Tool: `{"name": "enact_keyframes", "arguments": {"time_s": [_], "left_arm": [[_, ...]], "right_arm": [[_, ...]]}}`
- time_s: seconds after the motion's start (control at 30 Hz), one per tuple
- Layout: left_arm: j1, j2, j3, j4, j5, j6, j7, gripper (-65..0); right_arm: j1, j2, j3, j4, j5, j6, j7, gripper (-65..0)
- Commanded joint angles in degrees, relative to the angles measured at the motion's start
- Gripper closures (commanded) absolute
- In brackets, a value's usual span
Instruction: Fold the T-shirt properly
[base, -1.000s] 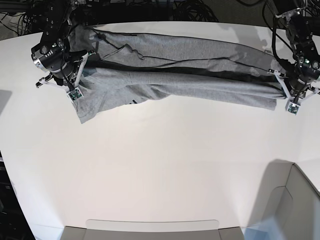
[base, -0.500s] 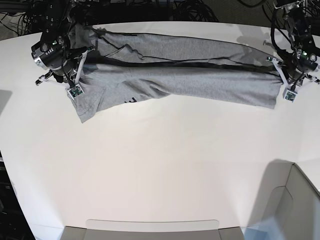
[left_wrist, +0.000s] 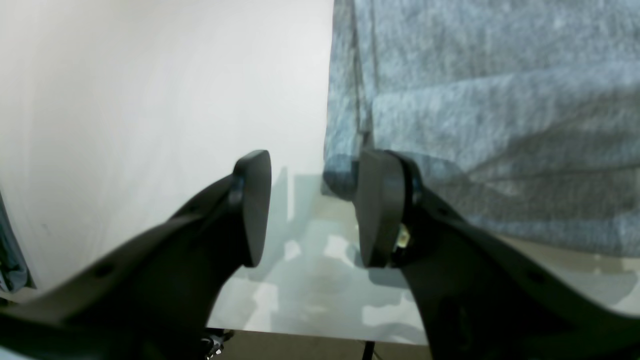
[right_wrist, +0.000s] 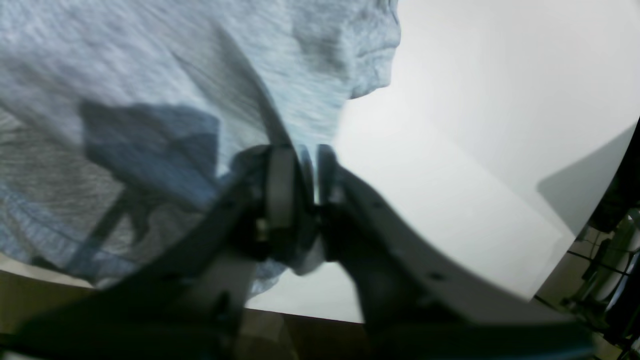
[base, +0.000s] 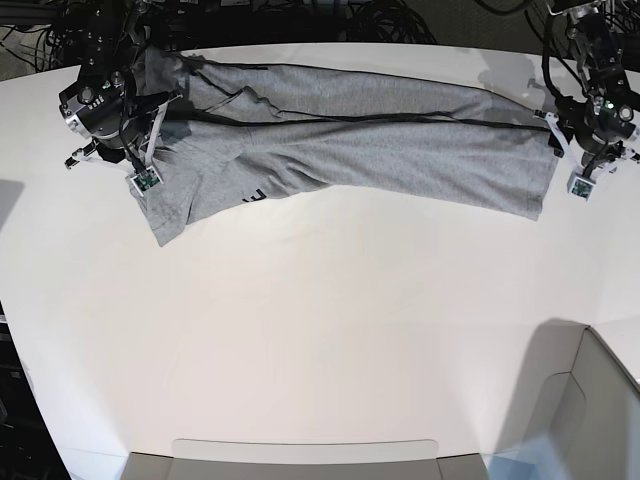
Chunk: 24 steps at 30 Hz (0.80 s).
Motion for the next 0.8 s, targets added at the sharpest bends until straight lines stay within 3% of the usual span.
{"name": "enact_keyframes", "arguments": {"time_s": [0.0,0.13,0.33,0.63,0.77], "left_arm": [[-0.6,-0.2,-0.6,1.2,-0.2,0.3,-0.3,-27.8],[-5.1,1.8,-0.6,0.8,-0.2,0.3,0.0,-32.4],[-9.1,4.6,-0.2,-0.5,-0.2,0.3,0.3,-36.1],[-14.2,3.9,-0.6,-15.0,0.2,0.3,3.5,-35.8],[-14.4,3.3,-0.6,-20.8,0.2,0.3,2.1,-35.0]], "right_arm": [[-0.2,0.4,0.2,0.8,-0.3,0.6,0.1,-16.4],[-0.3,0.1,0.2,0.8,-0.2,0.6,0.1,-23.4],[-0.3,0.2,0.2,0.8,-0.2,0.6,0.1,-24.0],[-0.4,0.2,0.2,0.8,-0.2,0.6,0.1,-24.0],[-0.1,0.0,0.2,0.8,-0.2,0.6,0.1,-24.0]]}}
